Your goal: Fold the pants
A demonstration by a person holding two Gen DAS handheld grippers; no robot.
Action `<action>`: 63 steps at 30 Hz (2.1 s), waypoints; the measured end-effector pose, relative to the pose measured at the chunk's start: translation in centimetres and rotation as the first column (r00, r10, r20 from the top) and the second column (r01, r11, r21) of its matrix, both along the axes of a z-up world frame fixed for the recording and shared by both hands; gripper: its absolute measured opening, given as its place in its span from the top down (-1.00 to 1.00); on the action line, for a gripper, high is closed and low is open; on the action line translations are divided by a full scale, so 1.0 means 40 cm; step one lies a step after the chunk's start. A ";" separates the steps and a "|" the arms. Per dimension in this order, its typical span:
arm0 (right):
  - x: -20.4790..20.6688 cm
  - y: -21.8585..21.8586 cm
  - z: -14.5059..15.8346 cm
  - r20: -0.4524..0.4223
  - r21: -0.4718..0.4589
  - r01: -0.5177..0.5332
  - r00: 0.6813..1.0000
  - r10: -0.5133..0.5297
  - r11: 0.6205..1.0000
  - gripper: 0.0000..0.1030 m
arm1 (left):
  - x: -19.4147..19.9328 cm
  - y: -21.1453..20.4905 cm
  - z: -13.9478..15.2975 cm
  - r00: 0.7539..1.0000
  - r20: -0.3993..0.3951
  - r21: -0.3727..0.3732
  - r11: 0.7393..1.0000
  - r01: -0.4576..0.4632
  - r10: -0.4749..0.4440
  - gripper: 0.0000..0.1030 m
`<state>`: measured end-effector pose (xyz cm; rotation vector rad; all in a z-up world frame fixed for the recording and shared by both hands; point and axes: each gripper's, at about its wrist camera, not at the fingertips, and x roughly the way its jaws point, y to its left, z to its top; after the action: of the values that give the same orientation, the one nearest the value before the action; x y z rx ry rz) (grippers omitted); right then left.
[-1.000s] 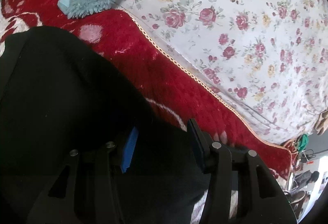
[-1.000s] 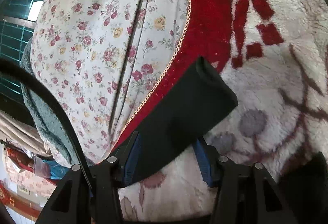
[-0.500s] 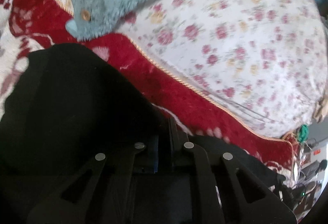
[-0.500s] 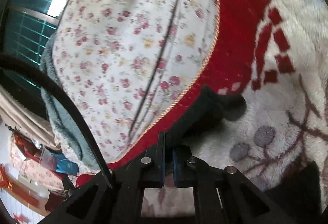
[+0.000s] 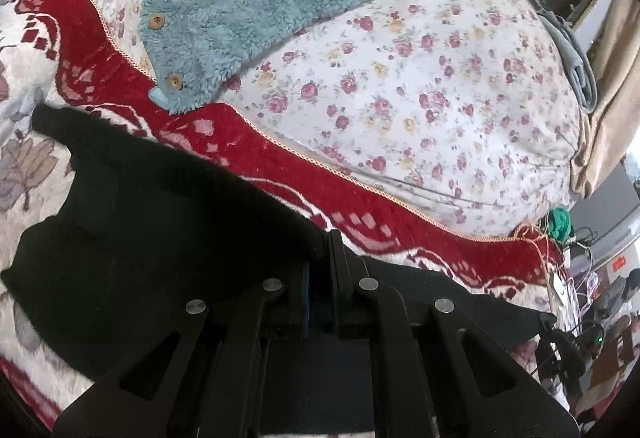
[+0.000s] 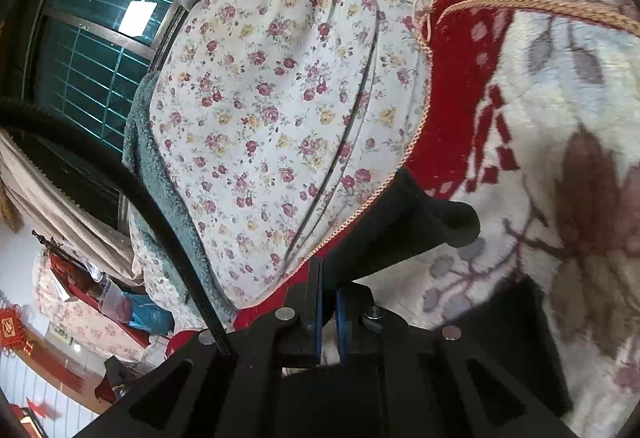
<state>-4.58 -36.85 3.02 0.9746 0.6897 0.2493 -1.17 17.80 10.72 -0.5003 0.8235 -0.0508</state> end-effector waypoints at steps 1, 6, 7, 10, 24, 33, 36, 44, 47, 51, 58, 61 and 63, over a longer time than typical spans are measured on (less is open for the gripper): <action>-0.011 -0.003 -0.004 -0.003 0.005 0.000 1.000 0.000 1.000 0.91 | -0.011 -0.002 -0.001 1.000 0.001 0.002 1.000 -0.001 0.001 0.87; -0.056 -0.011 -0.020 -0.012 0.016 0.009 1.000 -0.009 1.000 0.91 | -0.074 -0.015 -0.007 1.000 0.006 0.019 1.000 0.011 -0.011 0.87; -0.063 -0.012 -0.022 -0.013 0.016 0.012 1.000 -0.012 1.000 0.91 | -0.088 -0.021 -0.006 1.000 0.009 0.026 1.000 0.015 -0.015 0.87; -0.095 -0.021 -0.039 -0.031 0.022 0.021 0.999 -0.021 1.000 0.91 | -0.140 -0.038 -0.020 0.999 0.019 0.069 0.997 0.025 -0.026 0.87; -0.203 -0.018 -0.198 -0.189 0.084 0.062 0.981 -0.045 0.995 0.91 | -0.221 -0.016 -0.174 0.994 -0.104 0.073 0.997 -0.001 0.008 0.87; -0.223 0.001 -0.181 -0.204 0.033 0.050 0.978 -0.042 0.998 0.91 | -0.226 -0.019 -0.182 0.994 -0.104 0.089 0.996 -0.005 0.014 0.87; -0.225 0.005 -0.187 -0.216 0.015 0.054 0.975 -0.050 0.998 0.91 | -0.226 -0.016 -0.188 0.994 -0.108 0.083 0.997 -0.004 0.013 0.87; -0.272 0.019 -0.074 -0.202 -0.191 0.077 0.973 -0.115 0.979 0.44 | -0.268 0.065 -0.136 0.995 -0.099 0.004 0.999 -0.032 0.032 0.47; -0.276 0.061 -0.017 -0.133 -0.248 0.022 0.989 -0.056 0.968 0.33 | -0.304 0.135 -0.112 0.992 -0.082 0.037 0.995 -0.089 0.092 0.41; -0.247 0.174 0.035 -0.031 -0.263 -0.137 0.991 0.133 0.955 0.28 | -0.314 0.214 -0.110 0.986 -0.088 0.031 0.990 -0.139 0.141 0.39; -0.178 0.558 0.056 0.069 -0.364 -0.479 0.842 0.536 0.799 0.18 | -0.302 0.297 -0.135 0.976 -0.109 -0.089 0.976 -0.197 0.187 0.21; -0.170 0.747 0.041 0.065 -0.401 -0.603 0.732 0.678 0.689 0.18 | -0.282 0.310 -0.139 0.976 -0.108 -0.104 0.974 -0.200 0.189 0.21; -0.165 0.859 0.034 0.071 -0.440 -0.653 0.659 0.749 0.616 0.18 | -0.266 0.316 -0.144 0.975 -0.108 -0.109 0.973 -0.205 0.193 0.21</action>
<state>-11.17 -2.48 4.38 0.2304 0.8300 0.9011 -11.81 30.46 4.96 -0.7007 0.8648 0.1108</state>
